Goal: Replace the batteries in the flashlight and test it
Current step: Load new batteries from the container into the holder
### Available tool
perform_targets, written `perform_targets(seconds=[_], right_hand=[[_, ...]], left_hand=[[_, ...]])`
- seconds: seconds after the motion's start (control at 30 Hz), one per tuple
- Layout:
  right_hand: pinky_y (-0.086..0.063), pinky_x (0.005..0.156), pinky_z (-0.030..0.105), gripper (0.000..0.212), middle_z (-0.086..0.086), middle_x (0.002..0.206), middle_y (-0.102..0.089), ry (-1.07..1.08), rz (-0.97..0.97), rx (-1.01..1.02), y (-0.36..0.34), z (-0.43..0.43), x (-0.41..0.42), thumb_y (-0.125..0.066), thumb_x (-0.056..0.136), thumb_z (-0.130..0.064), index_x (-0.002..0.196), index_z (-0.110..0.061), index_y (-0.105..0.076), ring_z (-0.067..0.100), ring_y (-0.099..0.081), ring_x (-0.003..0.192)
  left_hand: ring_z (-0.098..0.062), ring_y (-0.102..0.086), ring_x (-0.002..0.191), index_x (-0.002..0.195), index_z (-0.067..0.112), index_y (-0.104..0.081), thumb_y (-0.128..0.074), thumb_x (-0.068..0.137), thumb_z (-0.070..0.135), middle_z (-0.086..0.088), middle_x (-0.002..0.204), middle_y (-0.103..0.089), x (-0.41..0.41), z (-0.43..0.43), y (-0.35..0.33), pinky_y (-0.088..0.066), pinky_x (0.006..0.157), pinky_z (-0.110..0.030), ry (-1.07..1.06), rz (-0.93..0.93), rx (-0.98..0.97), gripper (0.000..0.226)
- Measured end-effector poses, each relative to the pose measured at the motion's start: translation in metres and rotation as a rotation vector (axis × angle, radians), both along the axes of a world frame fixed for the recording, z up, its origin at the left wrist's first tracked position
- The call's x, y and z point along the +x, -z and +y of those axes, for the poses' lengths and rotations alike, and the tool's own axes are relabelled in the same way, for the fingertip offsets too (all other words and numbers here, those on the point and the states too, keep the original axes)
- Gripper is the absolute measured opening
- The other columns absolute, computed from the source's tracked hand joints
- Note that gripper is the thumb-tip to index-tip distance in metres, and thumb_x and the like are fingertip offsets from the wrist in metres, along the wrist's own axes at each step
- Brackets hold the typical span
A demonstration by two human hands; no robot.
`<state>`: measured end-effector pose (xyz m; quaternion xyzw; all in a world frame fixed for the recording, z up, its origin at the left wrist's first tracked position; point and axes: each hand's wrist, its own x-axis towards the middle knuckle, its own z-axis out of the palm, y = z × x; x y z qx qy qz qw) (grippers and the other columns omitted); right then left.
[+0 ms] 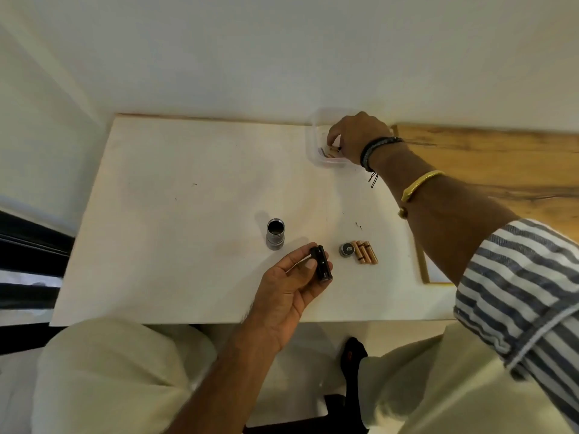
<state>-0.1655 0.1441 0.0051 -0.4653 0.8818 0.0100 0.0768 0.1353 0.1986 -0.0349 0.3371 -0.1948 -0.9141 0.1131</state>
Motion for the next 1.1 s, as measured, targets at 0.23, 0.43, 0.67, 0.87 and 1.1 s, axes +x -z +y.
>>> perform_targets(seconds=[0.23,0.43,0.67,0.87,1.1], right_hand=[[-0.052,0.085,0.038,0.043,0.010,0.115,-0.069,0.101,-0.047,-0.246,-0.011,0.016,0.020,-0.056,0.088,-0.008,0.123,-0.030,-0.069,0.034,-0.064,0.105],[-0.061,0.081,0.034,0.026,0.003,0.089,-0.077,0.219,-0.346,-0.612,-0.037,0.065,0.079,-0.068,0.087,-0.018,0.112,-0.022,-0.074,0.019,-0.072,0.081],[-0.065,0.065,0.036,0.021,0.001,0.075,-0.078,0.387,-0.831,-0.828,-0.040,0.147,0.182,-0.077,0.085,-0.015,0.103,-0.024,-0.075,0.016,-0.077,0.073],[-0.064,0.073,0.036,0.020,-0.009,0.074,-0.077,0.335,-0.614,-0.798,-0.041,0.179,0.214,-0.079,0.085,-0.024,0.104,-0.030,-0.075,0.006,-0.073,0.068],[-0.059,0.074,0.021,0.020,-0.014,0.072,-0.074,0.289,-0.575,-0.776,-0.040,0.182,0.228,-0.082,0.084,-0.020,0.102,-0.024,-0.078,-0.002,-0.070,0.067]], left_hand=[[-0.031,-0.068,0.107,0.124,0.002,-0.063,-0.064,0.085,0.004,-0.023,0.120,-0.068,0.004,0.001,-0.006,-0.058,0.086,-0.038,-0.016,0.000,-0.015,0.038],[-0.030,-0.070,0.105,0.121,0.003,-0.064,-0.060,0.093,-0.001,-0.020,0.116,-0.071,0.006,0.007,-0.017,-0.058,0.088,-0.039,-0.010,0.000,-0.059,0.029],[-0.033,-0.069,0.103,0.119,0.007,-0.067,-0.069,0.088,0.005,-0.021,0.117,-0.069,0.016,0.017,-0.028,-0.058,0.084,-0.043,0.001,-0.005,-0.125,0.031],[-0.035,-0.070,0.102,0.118,0.009,-0.069,-0.073,0.085,0.008,-0.020,0.118,-0.069,0.028,0.021,-0.033,-0.058,0.081,-0.042,0.017,0.011,-0.192,0.033],[-0.035,-0.071,0.101,0.116,0.008,-0.068,-0.070,0.088,0.005,-0.018,0.110,-0.072,0.038,0.025,-0.033,-0.059,0.079,-0.042,0.013,0.007,-0.298,0.028]])
